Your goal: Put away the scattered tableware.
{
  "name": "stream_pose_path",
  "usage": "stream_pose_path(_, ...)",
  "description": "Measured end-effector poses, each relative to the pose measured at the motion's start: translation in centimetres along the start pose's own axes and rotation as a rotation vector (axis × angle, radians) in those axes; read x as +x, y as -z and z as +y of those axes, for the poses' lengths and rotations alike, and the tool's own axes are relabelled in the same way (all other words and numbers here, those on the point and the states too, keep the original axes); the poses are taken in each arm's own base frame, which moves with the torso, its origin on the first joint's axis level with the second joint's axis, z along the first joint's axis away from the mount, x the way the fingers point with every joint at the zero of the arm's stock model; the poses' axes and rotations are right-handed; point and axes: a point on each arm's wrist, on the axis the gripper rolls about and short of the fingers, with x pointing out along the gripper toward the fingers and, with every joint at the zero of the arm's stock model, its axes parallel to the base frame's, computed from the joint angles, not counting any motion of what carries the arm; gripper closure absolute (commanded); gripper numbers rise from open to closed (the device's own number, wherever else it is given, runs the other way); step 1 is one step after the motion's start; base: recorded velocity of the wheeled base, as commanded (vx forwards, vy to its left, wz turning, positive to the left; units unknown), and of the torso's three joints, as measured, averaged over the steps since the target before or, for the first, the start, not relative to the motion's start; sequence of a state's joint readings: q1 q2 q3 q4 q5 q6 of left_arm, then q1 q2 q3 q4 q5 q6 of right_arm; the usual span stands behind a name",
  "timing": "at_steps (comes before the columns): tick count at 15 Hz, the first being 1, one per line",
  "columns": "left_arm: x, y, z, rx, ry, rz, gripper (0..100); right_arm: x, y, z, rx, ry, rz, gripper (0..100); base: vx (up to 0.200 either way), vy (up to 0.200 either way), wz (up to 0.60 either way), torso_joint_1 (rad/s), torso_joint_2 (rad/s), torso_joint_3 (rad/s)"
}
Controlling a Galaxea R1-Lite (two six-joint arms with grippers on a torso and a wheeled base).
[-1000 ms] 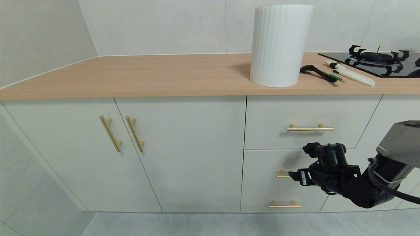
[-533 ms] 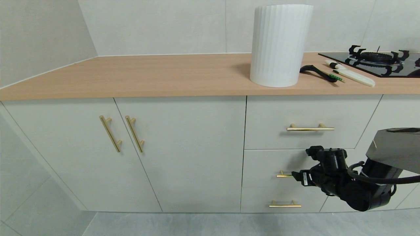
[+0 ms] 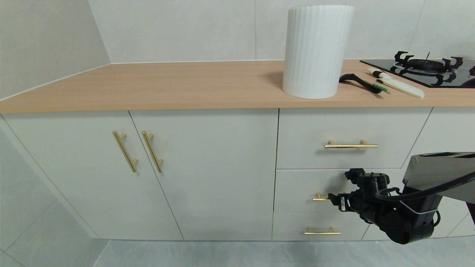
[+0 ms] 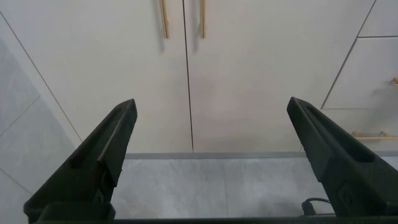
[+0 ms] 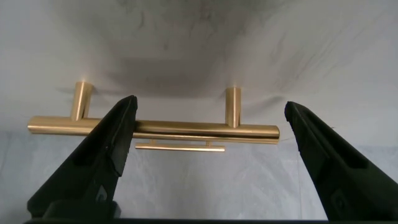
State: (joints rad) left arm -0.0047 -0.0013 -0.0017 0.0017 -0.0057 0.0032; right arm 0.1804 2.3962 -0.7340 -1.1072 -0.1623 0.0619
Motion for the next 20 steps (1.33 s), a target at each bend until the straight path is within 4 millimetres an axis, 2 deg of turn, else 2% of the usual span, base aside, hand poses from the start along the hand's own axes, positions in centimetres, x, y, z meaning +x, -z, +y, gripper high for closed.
stream_pose_path(15, 0.0, 0.0, 0.0, 0.0, 0.0, 0.0, 0, -0.5, 0.9, -0.1, -0.017, 0.002, 0.052, 0, 0.0, 0.0, 0.0, 0.0, 0.0, 0.0)
stream_pose_path(18, 0.0, 0.0, 0.0, 0.0, 0.0, 0.0, 0, -1.7, 0.9, -0.1, -0.03, 0.001, 0.115, 0, 0.0, 0.0, 0.0, 0.0, 0.0, 0.0)
stream_pose_path(20, 0.0, 0.0, 0.0, 0.0, 0.0, 0.0, 0, -3.2, 0.5, -0.2, -0.049, -0.003, 0.202, 0, 0.0, 0.0, 0.0, 0.0, 0.0, 0.0)
